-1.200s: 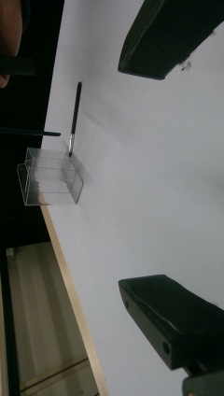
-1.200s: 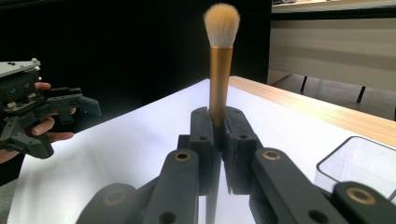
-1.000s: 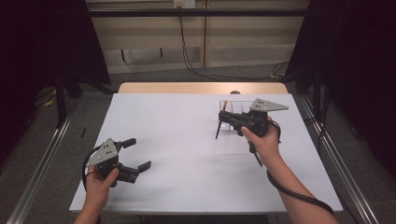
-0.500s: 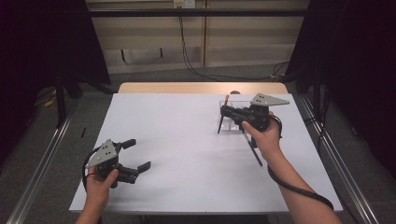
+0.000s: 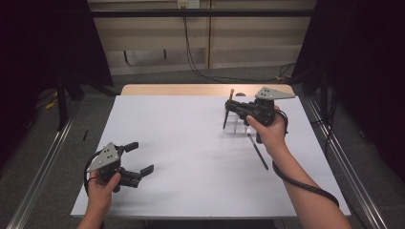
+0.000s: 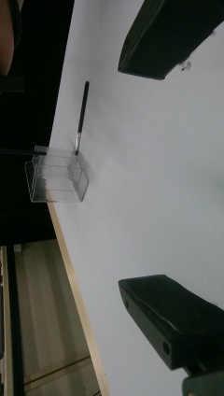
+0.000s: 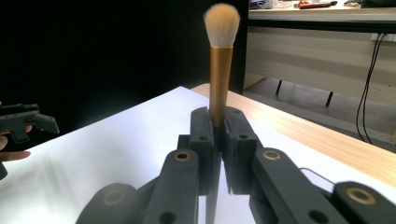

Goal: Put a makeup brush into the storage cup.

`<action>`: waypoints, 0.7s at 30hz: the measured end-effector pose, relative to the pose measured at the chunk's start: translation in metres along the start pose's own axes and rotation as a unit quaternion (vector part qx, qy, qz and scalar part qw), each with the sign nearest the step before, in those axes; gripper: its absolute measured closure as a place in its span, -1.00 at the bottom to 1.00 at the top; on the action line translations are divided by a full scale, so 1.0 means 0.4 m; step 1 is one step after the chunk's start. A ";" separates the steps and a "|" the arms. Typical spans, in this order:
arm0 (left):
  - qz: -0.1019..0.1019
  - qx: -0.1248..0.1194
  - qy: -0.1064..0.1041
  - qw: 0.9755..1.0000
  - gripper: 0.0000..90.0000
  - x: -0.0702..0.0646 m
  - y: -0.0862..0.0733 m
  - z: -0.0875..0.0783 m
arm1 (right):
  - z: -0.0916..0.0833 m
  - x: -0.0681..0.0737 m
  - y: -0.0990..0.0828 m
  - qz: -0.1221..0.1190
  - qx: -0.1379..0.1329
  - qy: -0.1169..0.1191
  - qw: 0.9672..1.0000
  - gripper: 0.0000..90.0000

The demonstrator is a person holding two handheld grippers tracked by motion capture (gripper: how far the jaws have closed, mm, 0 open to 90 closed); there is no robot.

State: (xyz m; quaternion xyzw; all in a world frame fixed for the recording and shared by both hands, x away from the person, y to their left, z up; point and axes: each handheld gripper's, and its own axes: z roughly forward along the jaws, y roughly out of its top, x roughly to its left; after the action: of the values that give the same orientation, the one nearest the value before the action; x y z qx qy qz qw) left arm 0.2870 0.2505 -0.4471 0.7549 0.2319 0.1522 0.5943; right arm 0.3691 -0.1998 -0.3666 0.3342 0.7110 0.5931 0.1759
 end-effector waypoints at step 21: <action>0.001 -0.002 0.000 1.000 -1.00 -0.001 -0.001 0.000 | 0.014 -0.039 0.039 0.003 0.000 -0.019 1.000 0.86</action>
State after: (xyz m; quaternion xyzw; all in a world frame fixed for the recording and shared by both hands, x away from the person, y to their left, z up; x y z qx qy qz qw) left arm 0.2865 0.2504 -0.4475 0.7539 0.2314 0.1532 0.5955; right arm 0.3880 -0.2053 -0.3551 0.3476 0.7063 0.5873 0.1882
